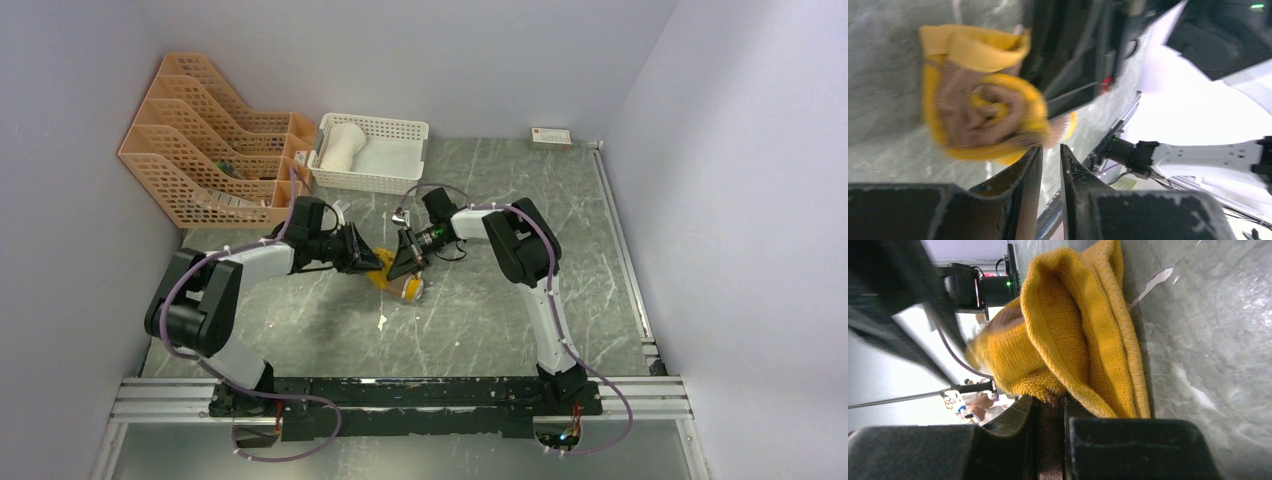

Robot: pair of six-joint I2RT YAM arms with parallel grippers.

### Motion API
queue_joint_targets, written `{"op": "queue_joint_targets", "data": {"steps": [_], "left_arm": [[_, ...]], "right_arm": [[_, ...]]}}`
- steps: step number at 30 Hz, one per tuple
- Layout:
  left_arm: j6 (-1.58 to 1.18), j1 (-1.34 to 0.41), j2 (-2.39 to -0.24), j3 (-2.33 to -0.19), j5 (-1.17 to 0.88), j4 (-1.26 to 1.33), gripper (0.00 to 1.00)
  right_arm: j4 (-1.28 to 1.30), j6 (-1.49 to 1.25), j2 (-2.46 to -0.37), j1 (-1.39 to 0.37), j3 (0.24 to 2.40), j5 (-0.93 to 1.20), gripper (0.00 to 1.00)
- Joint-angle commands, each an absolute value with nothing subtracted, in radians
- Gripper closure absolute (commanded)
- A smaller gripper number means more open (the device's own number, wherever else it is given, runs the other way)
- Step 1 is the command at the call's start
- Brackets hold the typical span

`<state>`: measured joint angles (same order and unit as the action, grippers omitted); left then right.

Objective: Roll the towels
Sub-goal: Roll the towel at the center of the board.

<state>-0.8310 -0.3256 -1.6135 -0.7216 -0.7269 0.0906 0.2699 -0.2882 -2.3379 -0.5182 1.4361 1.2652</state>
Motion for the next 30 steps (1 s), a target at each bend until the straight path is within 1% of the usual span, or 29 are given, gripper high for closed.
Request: {"op": "queue_joint_targets", "data": {"steps": [1, 3, 5, 11, 14, 20, 30], "left_arm": [[-0.809, -0.334, -1.494, -0.854, -0.778, 0.025, 0.68], [-0.809, -0.334, -1.486, -0.875, -0.777, -0.011, 0.67], [-0.822, -0.334, -1.500, -0.868, -0.793, 0.013, 0.67], [-0.863, -0.338, -1.573, -0.794, -0.802, 0.098, 0.83], [-0.856, -0.346, -1.606, -0.771, -0.788, 0.109, 0.87], [-0.861, -0.359, -1.708, -0.738, -0.763, 0.173, 0.93], [-0.922, -0.356, -1.861, -0.704, -0.690, 0.292, 0.93]], "right_arm": [[0.274, -0.257, -2.385, -0.513, 1.413, 1.187, 1.00], [0.278, -0.255, -2.389, -0.514, 1.414, 1.186, 1.00], [0.276, -0.255, -2.388, -0.513, 1.411, 1.186, 1.00], [0.274, -0.251, -2.379, -0.510, 1.396, 1.179, 1.00], [0.272, -0.253, -2.379, -0.509, 1.389, 1.177, 1.00], [0.271, -0.254, -2.384, -0.508, 1.392, 1.160, 1.00], [0.485, -0.119, -2.306, -0.537, 1.467, 0.812, 1.00]]}}
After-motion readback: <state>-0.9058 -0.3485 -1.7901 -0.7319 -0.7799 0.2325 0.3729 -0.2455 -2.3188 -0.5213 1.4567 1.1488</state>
